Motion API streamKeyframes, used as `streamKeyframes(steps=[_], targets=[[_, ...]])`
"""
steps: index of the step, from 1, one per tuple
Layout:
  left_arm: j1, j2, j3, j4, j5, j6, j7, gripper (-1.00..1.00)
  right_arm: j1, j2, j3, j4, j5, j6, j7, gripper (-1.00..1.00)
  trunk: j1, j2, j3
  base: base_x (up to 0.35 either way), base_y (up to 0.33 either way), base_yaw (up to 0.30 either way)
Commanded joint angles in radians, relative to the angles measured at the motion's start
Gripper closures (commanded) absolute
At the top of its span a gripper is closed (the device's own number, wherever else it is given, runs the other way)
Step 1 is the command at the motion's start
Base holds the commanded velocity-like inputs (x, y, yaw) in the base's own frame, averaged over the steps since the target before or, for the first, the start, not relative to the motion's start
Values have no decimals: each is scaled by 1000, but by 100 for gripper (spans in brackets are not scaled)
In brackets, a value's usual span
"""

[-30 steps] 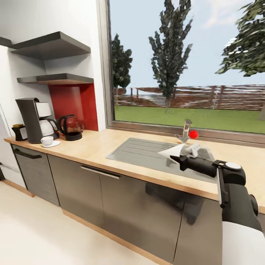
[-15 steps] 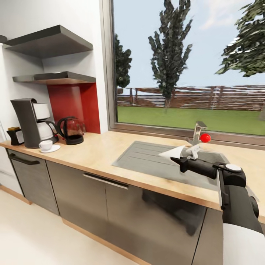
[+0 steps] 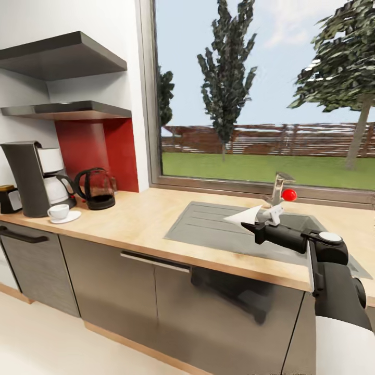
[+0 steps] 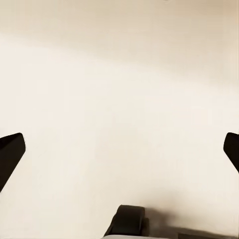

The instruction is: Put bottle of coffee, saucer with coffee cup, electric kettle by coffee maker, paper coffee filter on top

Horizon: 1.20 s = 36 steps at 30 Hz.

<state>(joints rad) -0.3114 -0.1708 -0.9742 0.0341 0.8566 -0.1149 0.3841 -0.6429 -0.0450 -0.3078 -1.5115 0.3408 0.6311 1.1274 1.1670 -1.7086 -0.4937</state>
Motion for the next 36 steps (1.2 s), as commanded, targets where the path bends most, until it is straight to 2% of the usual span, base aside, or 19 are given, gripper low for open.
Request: streamKeyframes(steps=[1,10,24,29,30,33,36], targets=[[-1,-1,-8,3,9,-5,-1,-100,-1,0,-1,-1,5,10,8,100,0,-1,-1,0,262,-119],[-1,-1,-8,3,9,-5,-1,-100,-1,1,1,1,6,10,9,100,0,-1,4,45,261,-107],[-1,-1,-8,3,8,-5,-1,-100,22,-1,2,2,7,10,9,100,0,-1,4,233,241,-6],[0,-1,-8,3,8,-5,-1,-100,22,-5,8,1,9,-40,9,100,0,-1,4,197,239,0],[0,-1,-8,3,8,-5,-1,-100,22,-7,19,1,9,-48,9,100,0,-1,4,192,240,0],[-1,-1,-8,3,8,-5,-1,-100,22,-10,85,-1,10,-54,9,100,0,-1,4,190,240,0],[-1,-2,-8,3,8,-5,-1,-100,22,-20,112,-1,10,-54,9,100,0,-1,4,187,240,0]])
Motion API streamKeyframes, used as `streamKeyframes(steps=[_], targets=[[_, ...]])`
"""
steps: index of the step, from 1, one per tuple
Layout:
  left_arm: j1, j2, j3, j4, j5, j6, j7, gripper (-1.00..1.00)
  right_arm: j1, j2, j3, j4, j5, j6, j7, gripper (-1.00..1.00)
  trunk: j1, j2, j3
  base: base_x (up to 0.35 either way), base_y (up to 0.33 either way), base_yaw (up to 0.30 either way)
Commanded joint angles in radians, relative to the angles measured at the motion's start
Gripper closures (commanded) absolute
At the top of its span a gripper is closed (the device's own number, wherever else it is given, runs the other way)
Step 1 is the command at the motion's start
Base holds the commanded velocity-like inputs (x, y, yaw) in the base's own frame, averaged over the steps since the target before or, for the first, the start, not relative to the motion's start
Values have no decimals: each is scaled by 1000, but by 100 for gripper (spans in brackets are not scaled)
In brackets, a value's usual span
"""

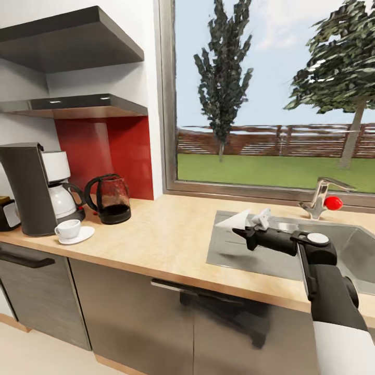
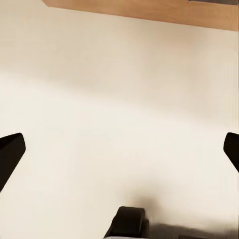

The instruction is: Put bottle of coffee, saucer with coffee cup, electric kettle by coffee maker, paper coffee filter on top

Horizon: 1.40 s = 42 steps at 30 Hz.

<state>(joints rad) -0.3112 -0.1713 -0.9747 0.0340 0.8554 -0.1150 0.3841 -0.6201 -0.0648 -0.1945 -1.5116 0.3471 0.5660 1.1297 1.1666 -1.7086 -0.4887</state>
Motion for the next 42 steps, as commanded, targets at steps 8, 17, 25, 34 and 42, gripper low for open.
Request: streamKeyframes(steps=[8,17,25,34,42], targets=[[-1,-2,-8,3,9,-5,-1,-100,-1,-10,9,-1,4,10,6,100,0,-1,-1,80,236,0],[-1,-2,-9,3,9,-4,-1,-100,-1,-22,-3,3,6,6,3,100,0,-1,-1,1,36,0],[-1,-3,-7,0,10,-4,0,-100,-1,-26,-6,4,6,6,2,100,0,-1,-1,0,0,0],[-1,-2,-6,0,10,-5,0,-100,-1,-27,-6,4,6,6,2,100,-7,13,5,0,0,0],[-1,-2,-7,0,10,-5,-1,-100,-1,-26,-6,2,6,7,4,100,-38,69,30,0,0,0]])
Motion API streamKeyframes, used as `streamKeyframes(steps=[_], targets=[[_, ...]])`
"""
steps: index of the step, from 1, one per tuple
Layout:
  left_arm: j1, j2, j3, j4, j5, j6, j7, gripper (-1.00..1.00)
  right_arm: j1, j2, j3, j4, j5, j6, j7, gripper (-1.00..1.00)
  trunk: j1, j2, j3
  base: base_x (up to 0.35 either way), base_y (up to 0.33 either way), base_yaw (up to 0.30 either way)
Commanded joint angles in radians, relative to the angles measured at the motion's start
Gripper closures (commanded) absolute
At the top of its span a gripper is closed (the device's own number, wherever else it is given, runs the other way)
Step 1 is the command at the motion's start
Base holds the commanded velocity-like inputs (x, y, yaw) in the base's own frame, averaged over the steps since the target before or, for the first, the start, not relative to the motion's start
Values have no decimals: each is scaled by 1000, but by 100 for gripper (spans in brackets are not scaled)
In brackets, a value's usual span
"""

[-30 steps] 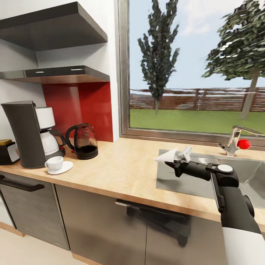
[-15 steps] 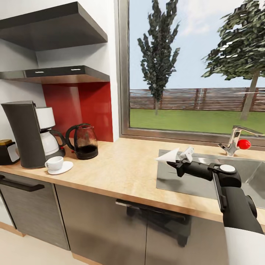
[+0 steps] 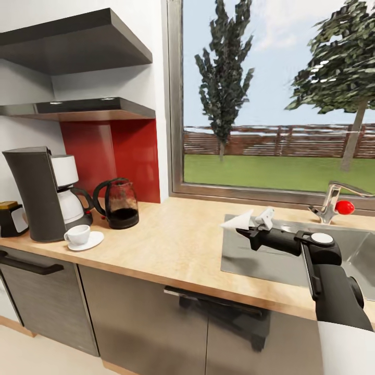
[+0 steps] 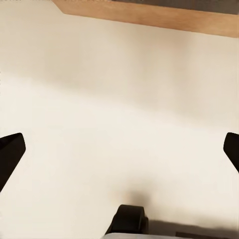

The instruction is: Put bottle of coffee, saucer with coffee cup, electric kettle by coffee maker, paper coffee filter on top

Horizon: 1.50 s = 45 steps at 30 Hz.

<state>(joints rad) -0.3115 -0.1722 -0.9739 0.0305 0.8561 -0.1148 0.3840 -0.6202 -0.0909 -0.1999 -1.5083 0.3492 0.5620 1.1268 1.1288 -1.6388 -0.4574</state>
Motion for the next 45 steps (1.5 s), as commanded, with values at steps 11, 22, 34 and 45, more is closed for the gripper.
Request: streamKeyframes(steps=[11,22,34,45], targets=[[-1,-1,-8,3,9,-5,-1,-100,-1,-1,0,0,4,10,5,100,-42,77,33,0,0,0],[0,-2,-8,3,9,-5,-1,-100,-1,0,0,0,4,10,5,100,-84,154,68,0,0,0],[0,-2,-8,2,8,-5,-1,-100,-1,-1,-1,2,5,10,5,100,-130,238,105,0,0,0],[0,-2,-8,2,8,-5,-1,-100,-1,0,-1,5,66,10,4,100,-173,315,140,0,0,0]])
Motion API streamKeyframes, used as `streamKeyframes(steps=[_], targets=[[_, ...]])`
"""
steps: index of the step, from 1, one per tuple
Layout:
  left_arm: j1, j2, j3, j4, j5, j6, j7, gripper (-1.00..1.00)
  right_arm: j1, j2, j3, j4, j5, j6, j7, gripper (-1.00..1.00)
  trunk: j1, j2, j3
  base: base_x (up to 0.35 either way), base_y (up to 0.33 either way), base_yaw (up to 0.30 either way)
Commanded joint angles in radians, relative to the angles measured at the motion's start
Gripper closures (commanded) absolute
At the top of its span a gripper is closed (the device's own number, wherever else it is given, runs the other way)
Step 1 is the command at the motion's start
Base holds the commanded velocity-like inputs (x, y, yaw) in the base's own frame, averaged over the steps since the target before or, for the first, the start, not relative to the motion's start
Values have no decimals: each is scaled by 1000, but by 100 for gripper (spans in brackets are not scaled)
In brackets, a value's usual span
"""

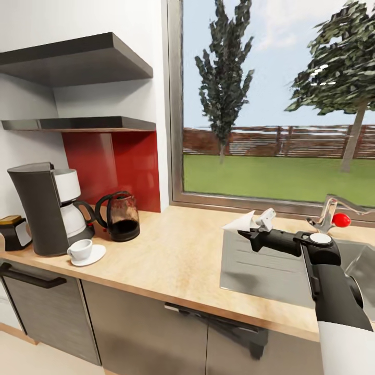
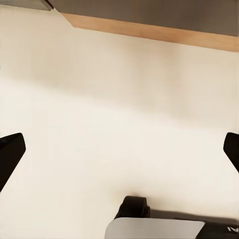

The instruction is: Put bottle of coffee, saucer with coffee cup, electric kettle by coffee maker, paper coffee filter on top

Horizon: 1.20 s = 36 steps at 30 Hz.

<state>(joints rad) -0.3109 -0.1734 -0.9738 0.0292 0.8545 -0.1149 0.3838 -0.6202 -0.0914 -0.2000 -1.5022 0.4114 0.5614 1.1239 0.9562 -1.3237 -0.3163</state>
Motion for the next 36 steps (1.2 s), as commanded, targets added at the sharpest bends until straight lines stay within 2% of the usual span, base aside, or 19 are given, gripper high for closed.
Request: streamKeyframes(steps=[1,5,8,15,19,20,22,27,34,35,36], targets=[[-1,-1,-8,3,9,-5,0,-100,-1,0,-1,-1,4,11,7,100,-4,6,2,0,0,0],[-1,-1,-8,3,9,-5,0,-100,-1,0,-1,2,6,11,7,100,-19,34,14,0,0,0],[-1,-1,-8,3,9,-5,0,-100,-1,1,-1,3,43,11,6,100,-31,55,24,0,0,0],[-1,-1,-8,3,9,-5,0,-100,-1,1,10,1,169,9,6,100,-58,104,46,0,0,0],[-1,-1,-8,3,9,-5,0,-100,-1,1,12,0,214,9,7,100,-73,132,58,0,0,0],[-2,-1,-8,3,9,-5,0,-100,-1,1,14,-1,252,0,7,100,-77,139,61,0,0,0],[-2,-1,-8,3,9,-5,0,-100,-1,1,14,-2,273,-3,8,100,-84,153,68,0,0,0],[-1,-1,-8,3,9,-5,0,-100,-1,1,14,-4,293,-4,10,100,-104,188,83,0,0,0],[-1,-1,-8,3,9,-5,0,-100,-1,-3,12,-6,294,-7,12,100,-130,237,105,0,0,0],[-1,-1,-8,3,9,-5,0,-100,-1,-9,12,-7,294,-10,12,100,-134,244,108,0,0,0],[-1,-1,-8,3,9,-5,0,-100,-1,-27,12,-7,294,-11,13,100,-138,251,112,0,0,0]])
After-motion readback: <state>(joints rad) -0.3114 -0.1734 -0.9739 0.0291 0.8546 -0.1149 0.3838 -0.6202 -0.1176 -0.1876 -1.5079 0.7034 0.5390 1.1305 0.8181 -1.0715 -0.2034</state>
